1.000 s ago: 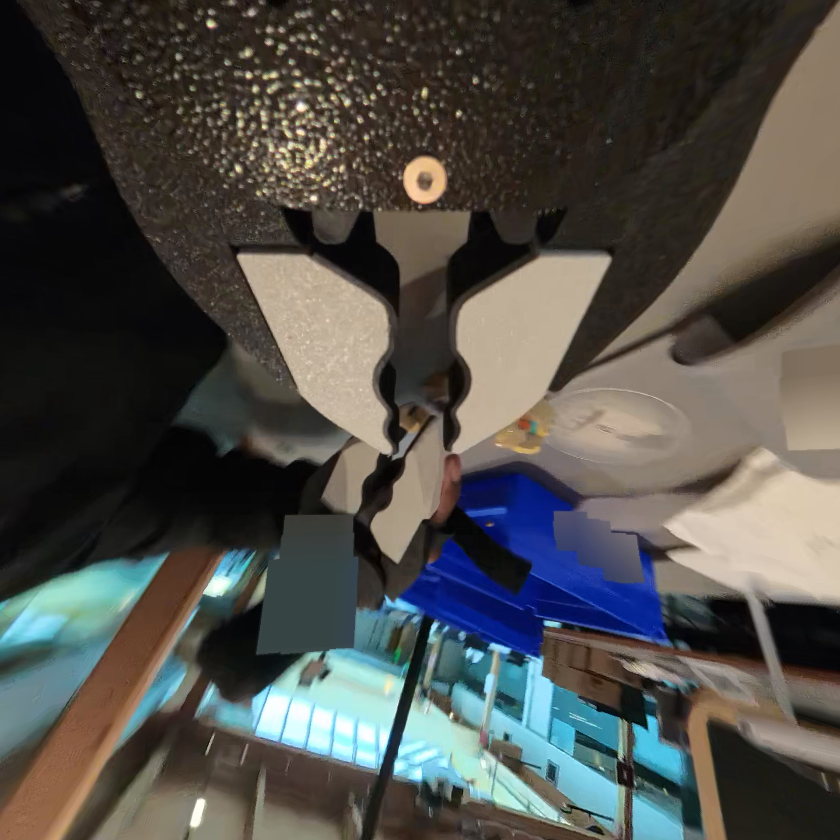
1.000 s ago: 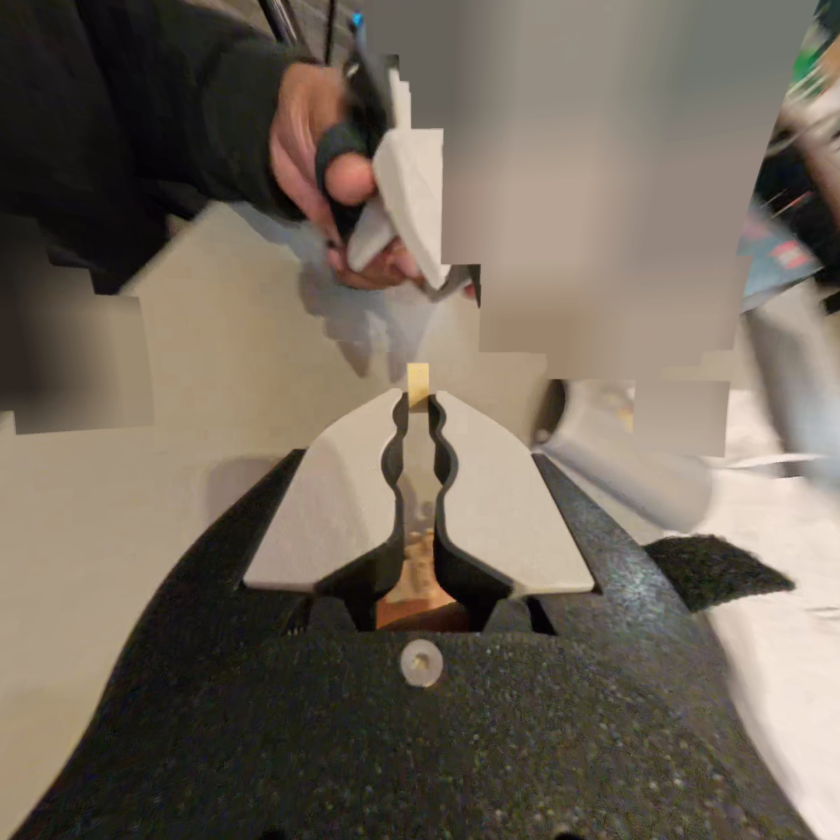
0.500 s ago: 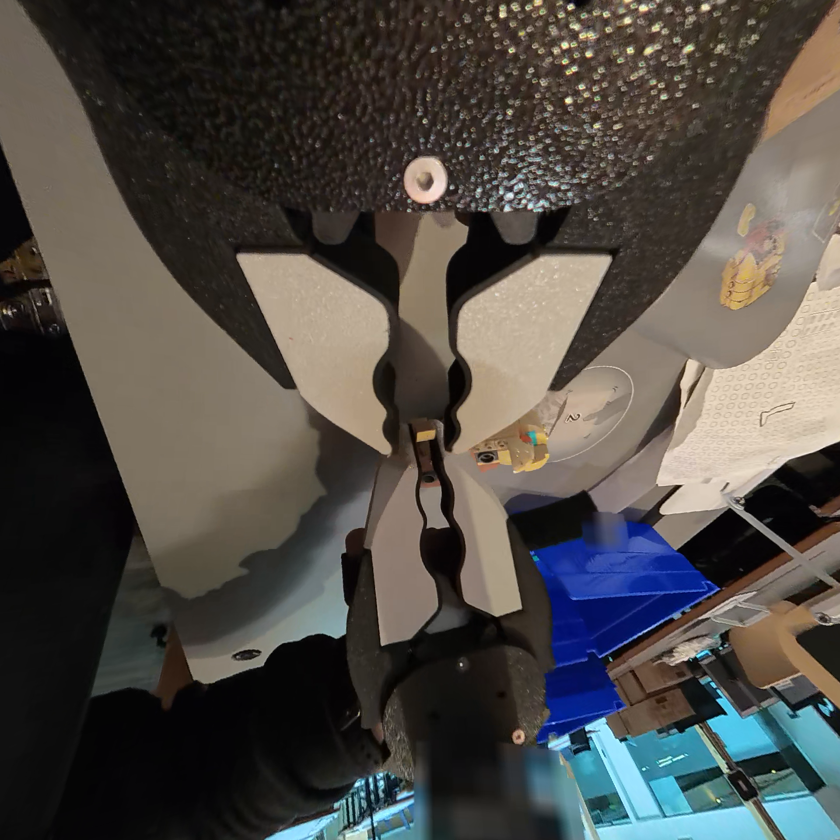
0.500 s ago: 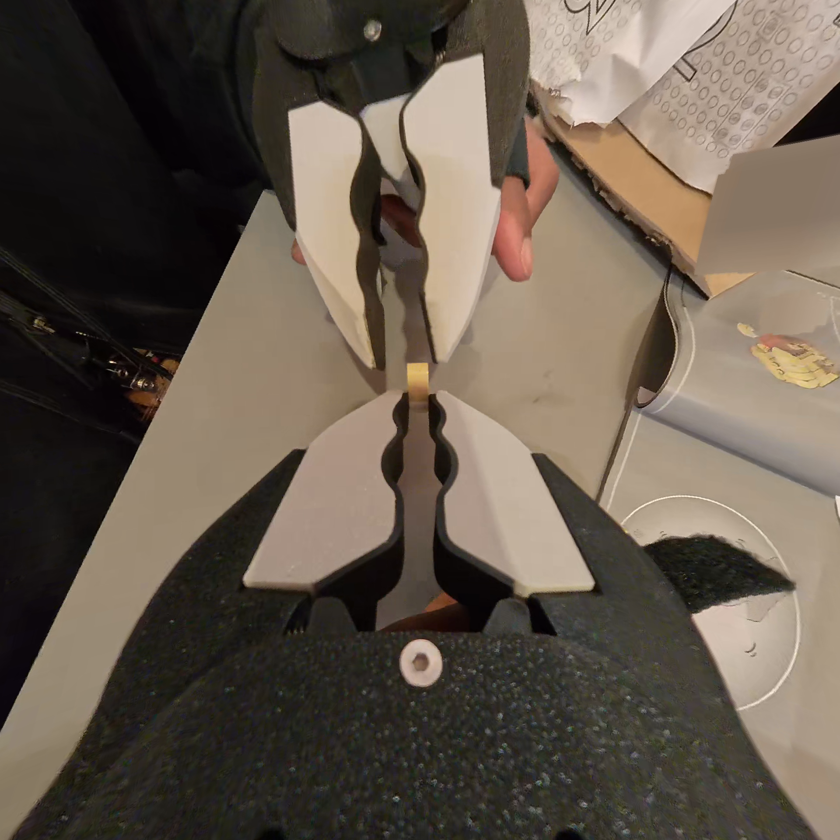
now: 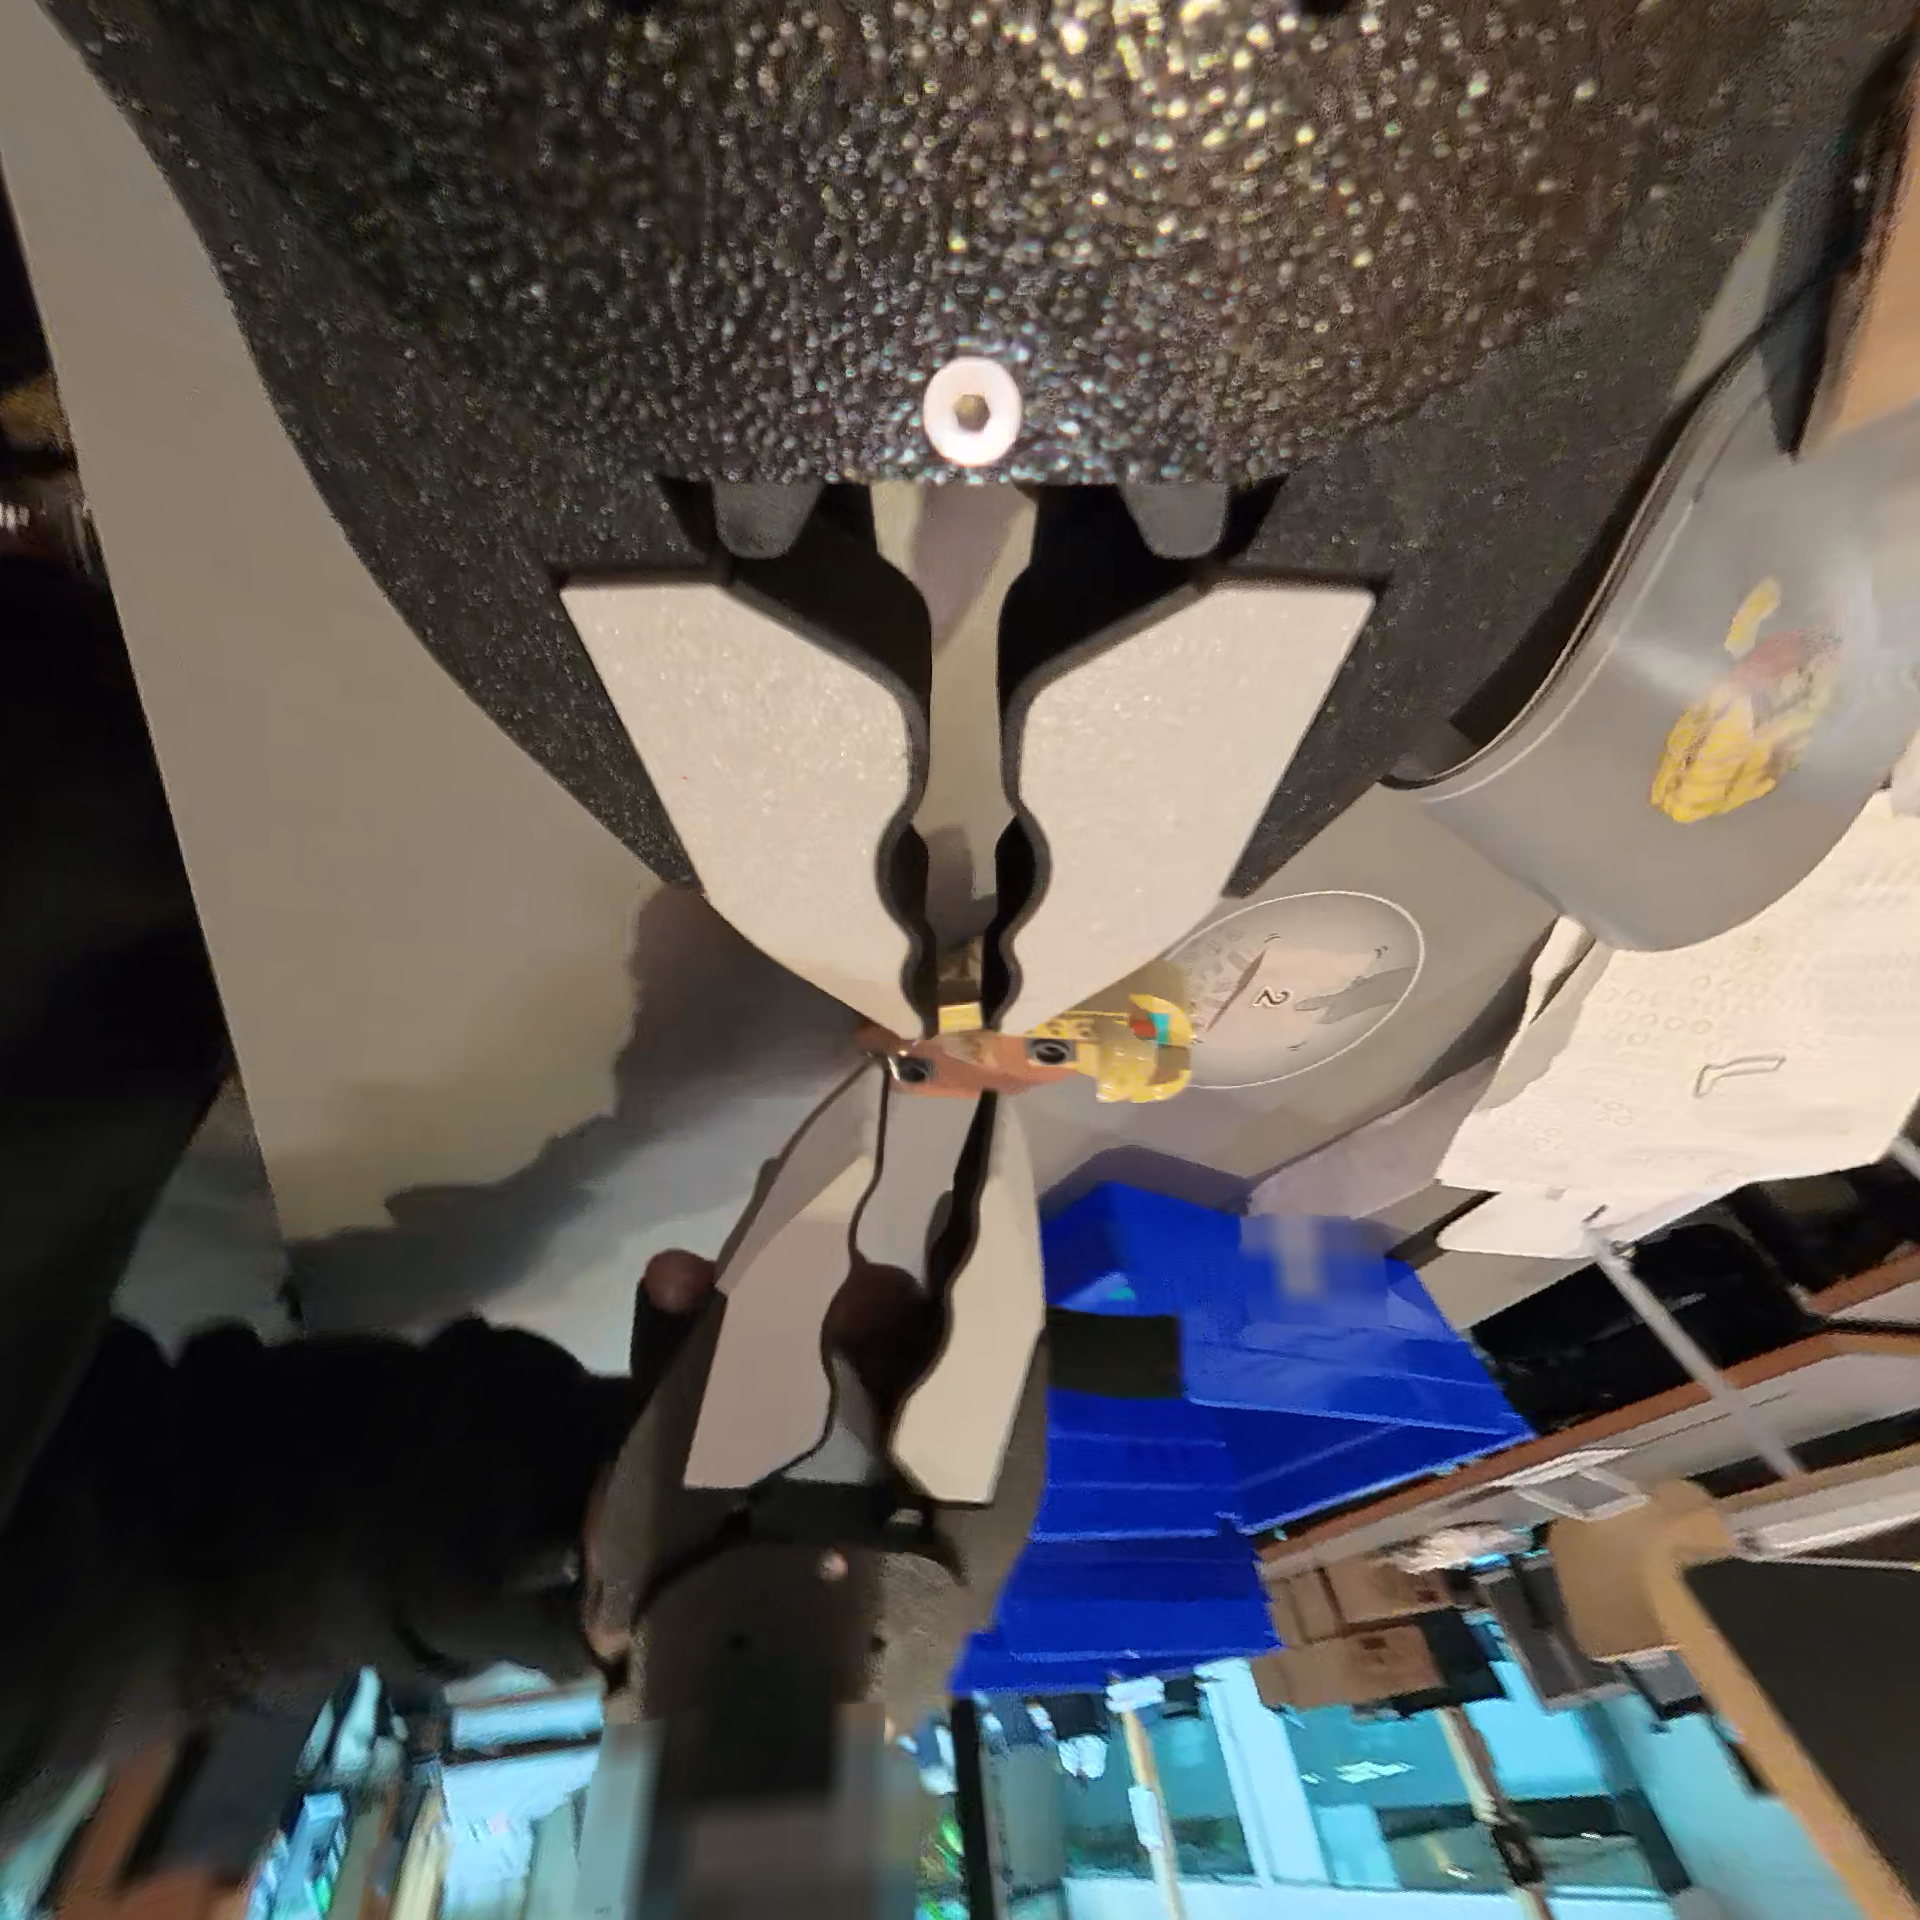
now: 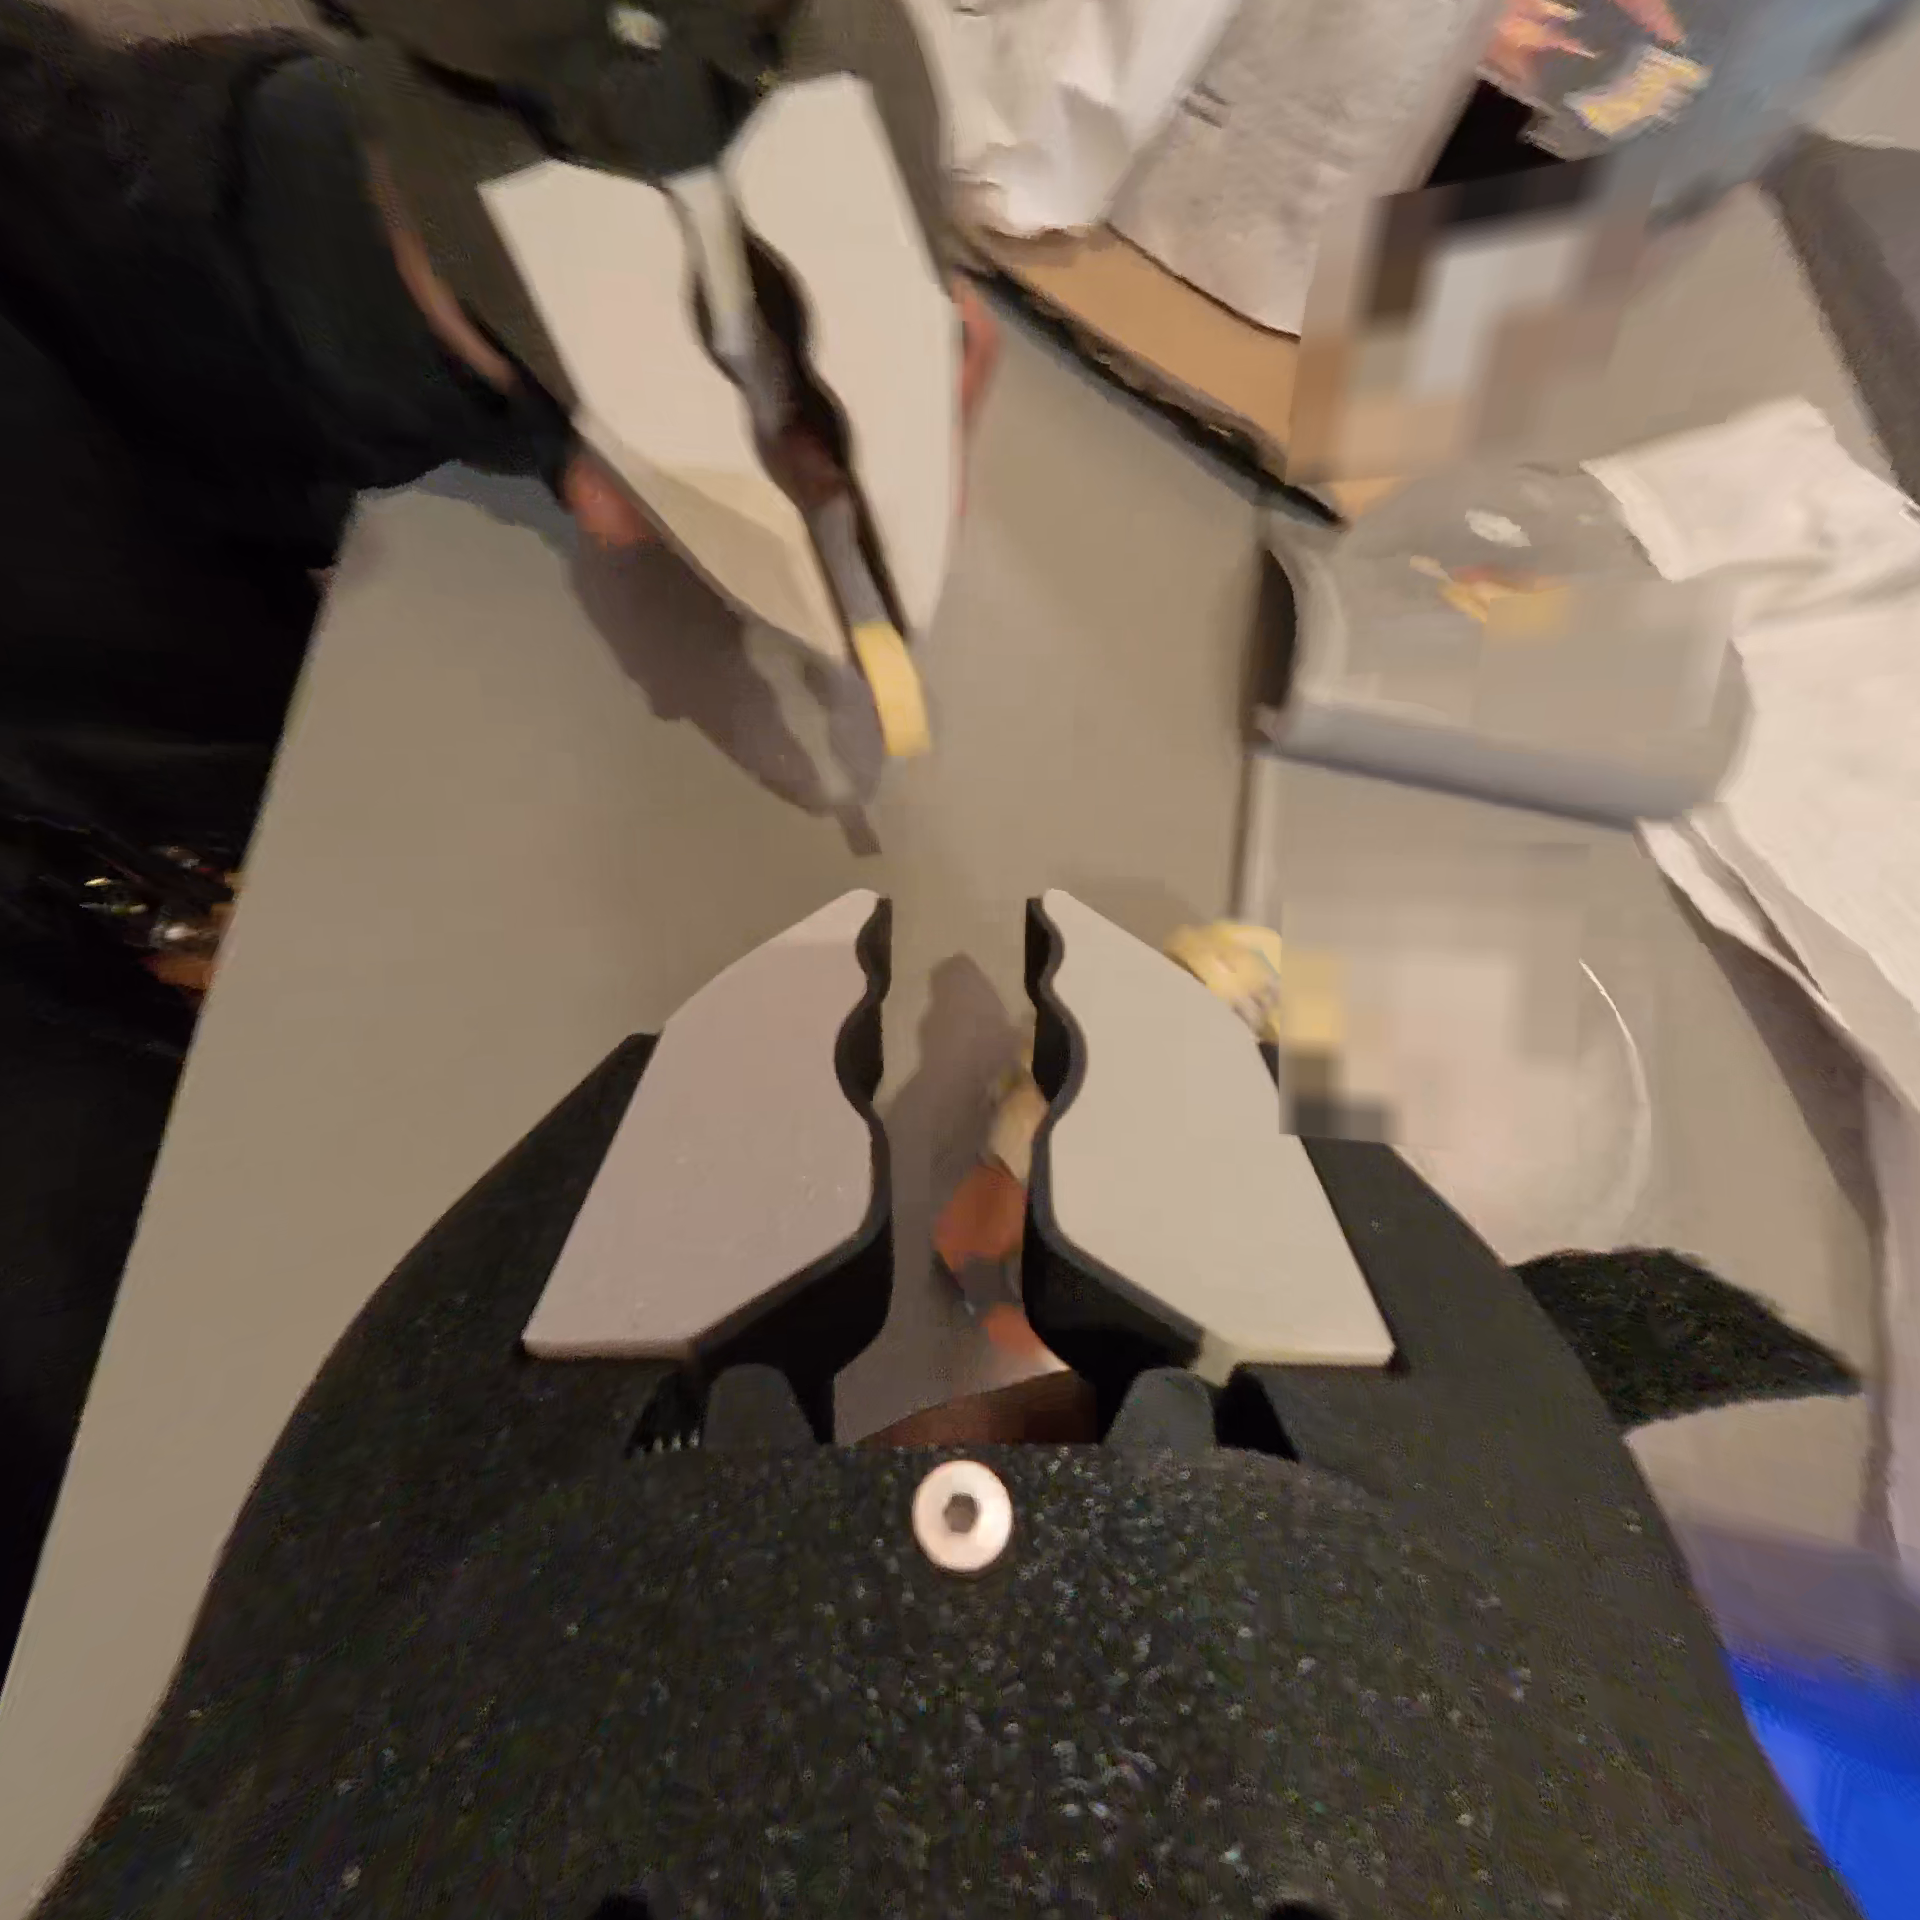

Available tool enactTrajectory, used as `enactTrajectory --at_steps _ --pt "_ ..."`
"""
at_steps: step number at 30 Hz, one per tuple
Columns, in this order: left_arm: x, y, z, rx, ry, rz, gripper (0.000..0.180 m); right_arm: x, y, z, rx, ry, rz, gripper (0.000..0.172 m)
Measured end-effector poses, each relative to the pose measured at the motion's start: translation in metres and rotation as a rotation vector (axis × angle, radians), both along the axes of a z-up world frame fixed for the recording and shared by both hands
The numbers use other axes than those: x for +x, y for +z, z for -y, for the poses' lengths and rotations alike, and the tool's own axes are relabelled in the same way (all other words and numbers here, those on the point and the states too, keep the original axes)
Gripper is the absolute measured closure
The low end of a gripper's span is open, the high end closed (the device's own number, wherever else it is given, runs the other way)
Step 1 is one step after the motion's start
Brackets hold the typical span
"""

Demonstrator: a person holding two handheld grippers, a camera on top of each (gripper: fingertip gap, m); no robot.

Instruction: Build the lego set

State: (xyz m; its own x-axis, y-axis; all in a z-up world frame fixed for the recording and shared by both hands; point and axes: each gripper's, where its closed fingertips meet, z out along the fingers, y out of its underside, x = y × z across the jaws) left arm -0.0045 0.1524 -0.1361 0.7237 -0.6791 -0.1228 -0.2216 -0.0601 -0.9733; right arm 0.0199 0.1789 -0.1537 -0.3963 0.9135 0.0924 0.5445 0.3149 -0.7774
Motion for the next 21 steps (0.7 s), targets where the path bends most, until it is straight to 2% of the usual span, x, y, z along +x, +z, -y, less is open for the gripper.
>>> enactTrajectory --at_steps 2,5,7,9,15,21 --pt "-0.007 0.006 -0.006 -0.021 0.057 0.107 0.173 0.011 0.000 -0.031 -0.043 -0.147 -0.001 0.148" --pt "-0.013 0.003 -0.016 -0.112 0.119 0.241 0.173 0.029 -0.015 -0.065 -0.218 -0.326 0.063 0.148" --pt "-0.014 -0.004 -0.024 -0.186 0.150 0.296 0.173 0.033 -0.029 -0.073 -0.328 -0.374 0.115 0.148" --pt "-0.015 -0.010 -0.031 -0.251 0.179 0.329 0.173 0.033 -0.039 -0.078 -0.368 -0.400 0.150 0.146" --pt "-0.019 -0.012 -0.041 -0.279 0.227 0.369 0.173 0.020 -0.052 -0.073 -0.420 -0.383 0.211 0.143" --pt "-0.040 -0.008 -0.038 -0.235 0.300 0.388 0.173 0.018 -0.050 -0.028 -0.510 -0.348 0.240 0.141"
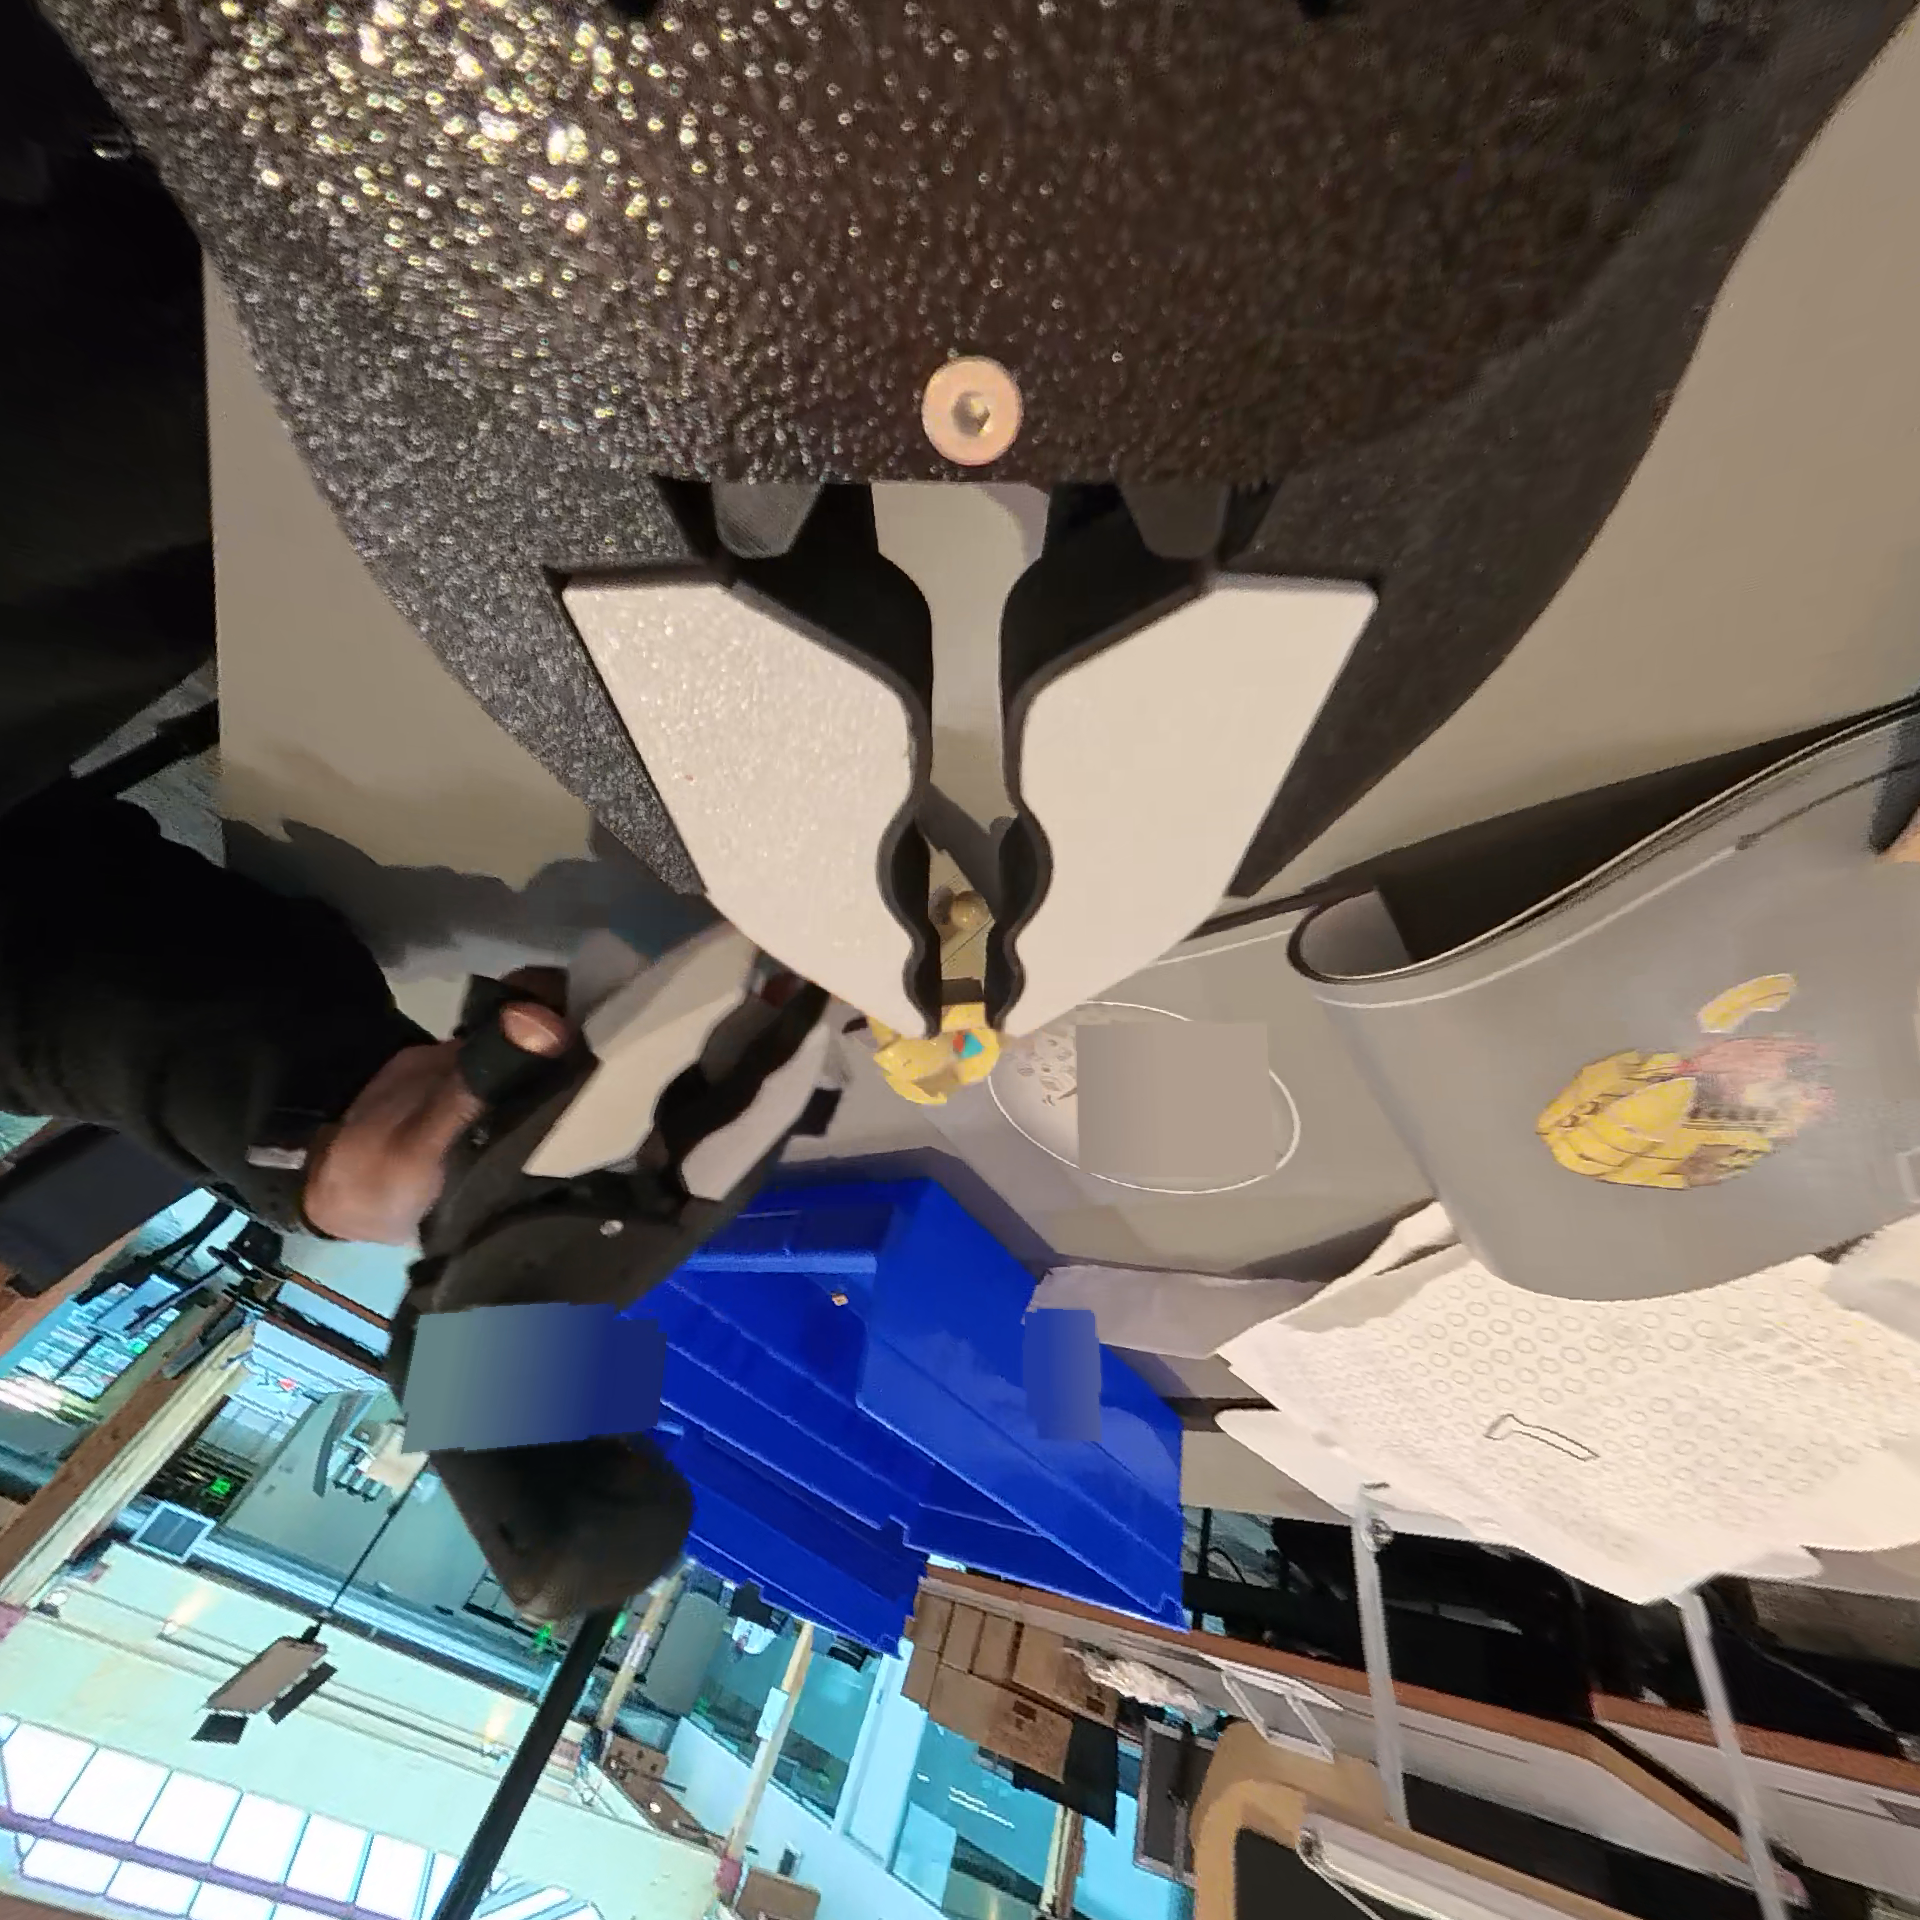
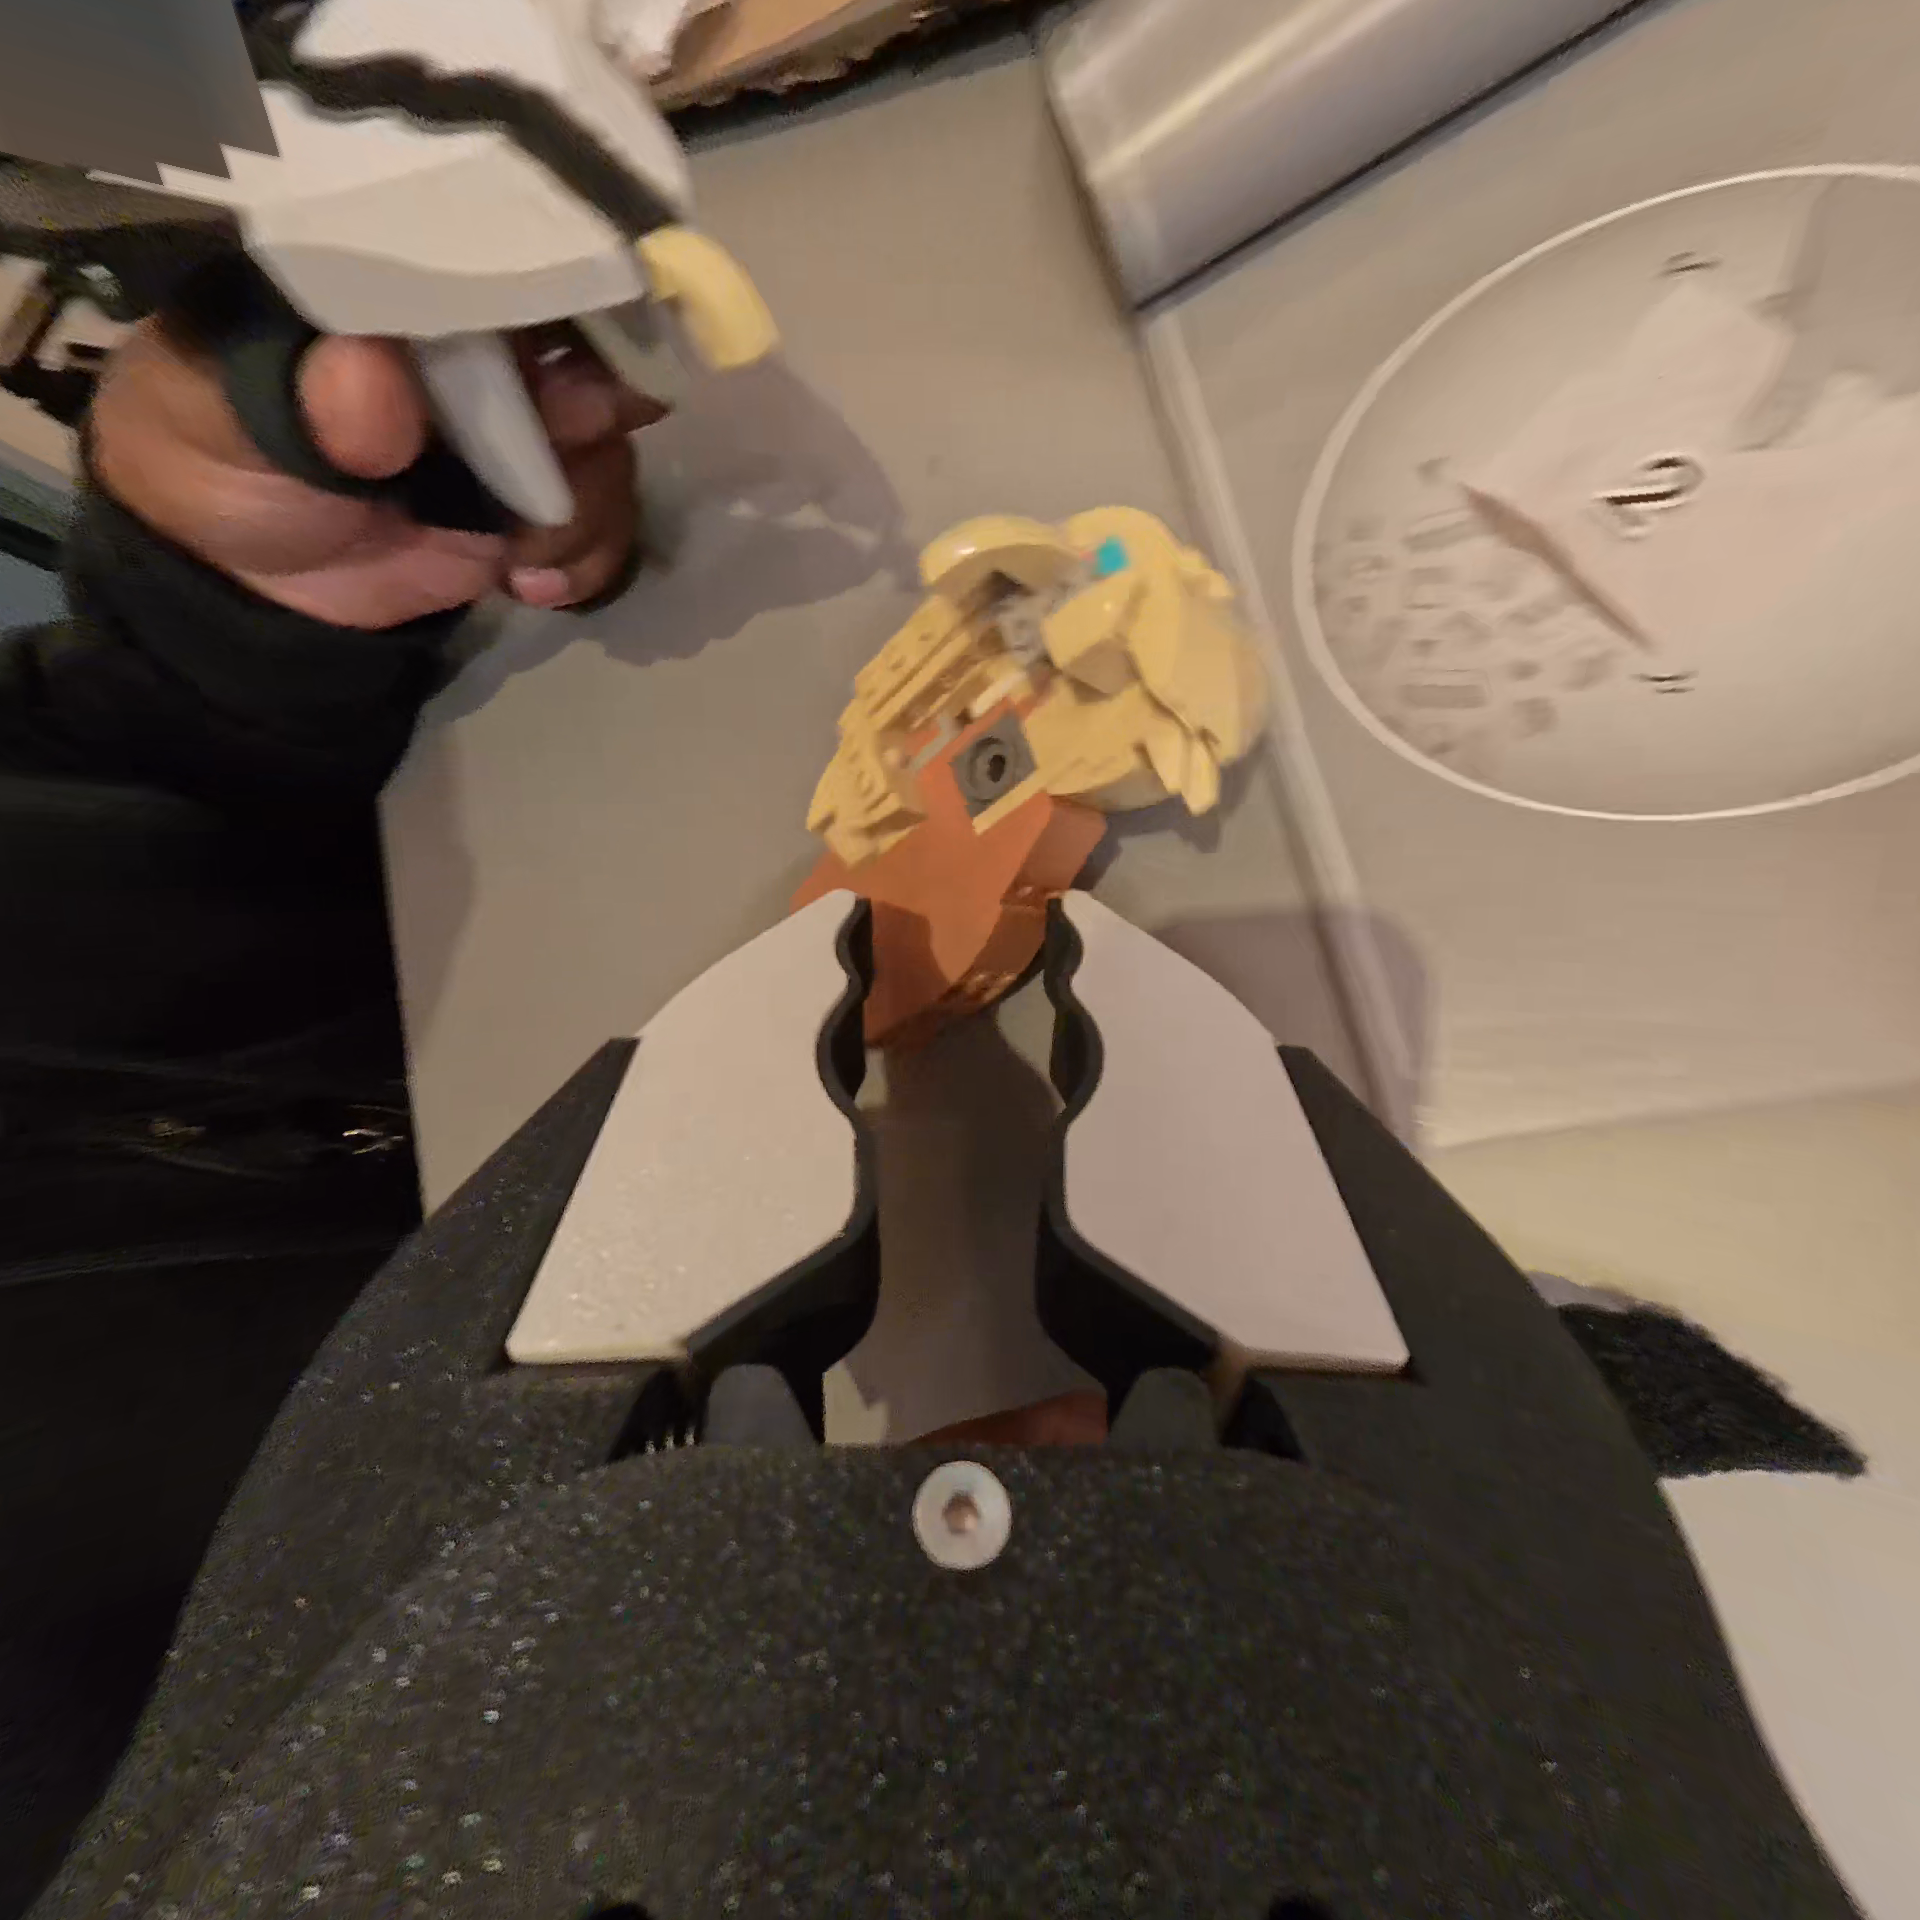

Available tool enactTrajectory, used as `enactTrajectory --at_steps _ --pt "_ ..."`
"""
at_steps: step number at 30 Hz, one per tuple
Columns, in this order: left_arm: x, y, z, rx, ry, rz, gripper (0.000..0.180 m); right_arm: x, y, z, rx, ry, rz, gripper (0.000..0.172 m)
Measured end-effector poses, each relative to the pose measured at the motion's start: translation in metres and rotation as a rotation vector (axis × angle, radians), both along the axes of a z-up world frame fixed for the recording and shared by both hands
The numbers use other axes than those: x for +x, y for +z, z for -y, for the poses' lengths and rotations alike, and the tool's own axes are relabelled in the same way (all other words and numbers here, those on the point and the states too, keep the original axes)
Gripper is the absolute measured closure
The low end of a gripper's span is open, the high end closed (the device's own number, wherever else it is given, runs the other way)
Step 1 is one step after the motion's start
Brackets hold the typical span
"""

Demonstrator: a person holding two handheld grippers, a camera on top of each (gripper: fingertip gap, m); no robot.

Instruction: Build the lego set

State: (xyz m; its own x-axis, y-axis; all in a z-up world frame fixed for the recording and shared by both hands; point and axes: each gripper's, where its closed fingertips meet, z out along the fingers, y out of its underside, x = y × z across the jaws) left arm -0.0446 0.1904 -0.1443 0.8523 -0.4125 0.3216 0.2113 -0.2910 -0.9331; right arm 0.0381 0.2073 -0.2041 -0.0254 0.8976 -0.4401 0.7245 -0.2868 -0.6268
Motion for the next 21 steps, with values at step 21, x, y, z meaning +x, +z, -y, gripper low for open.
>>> enactTrajectory --at_steps 21 --pt "0.003 -0.008 -0.003 -0.038 0.000 -0.050 0.173 -0.042 0.004 -0.001 -0.463 -0.510 -0.169 0.151"
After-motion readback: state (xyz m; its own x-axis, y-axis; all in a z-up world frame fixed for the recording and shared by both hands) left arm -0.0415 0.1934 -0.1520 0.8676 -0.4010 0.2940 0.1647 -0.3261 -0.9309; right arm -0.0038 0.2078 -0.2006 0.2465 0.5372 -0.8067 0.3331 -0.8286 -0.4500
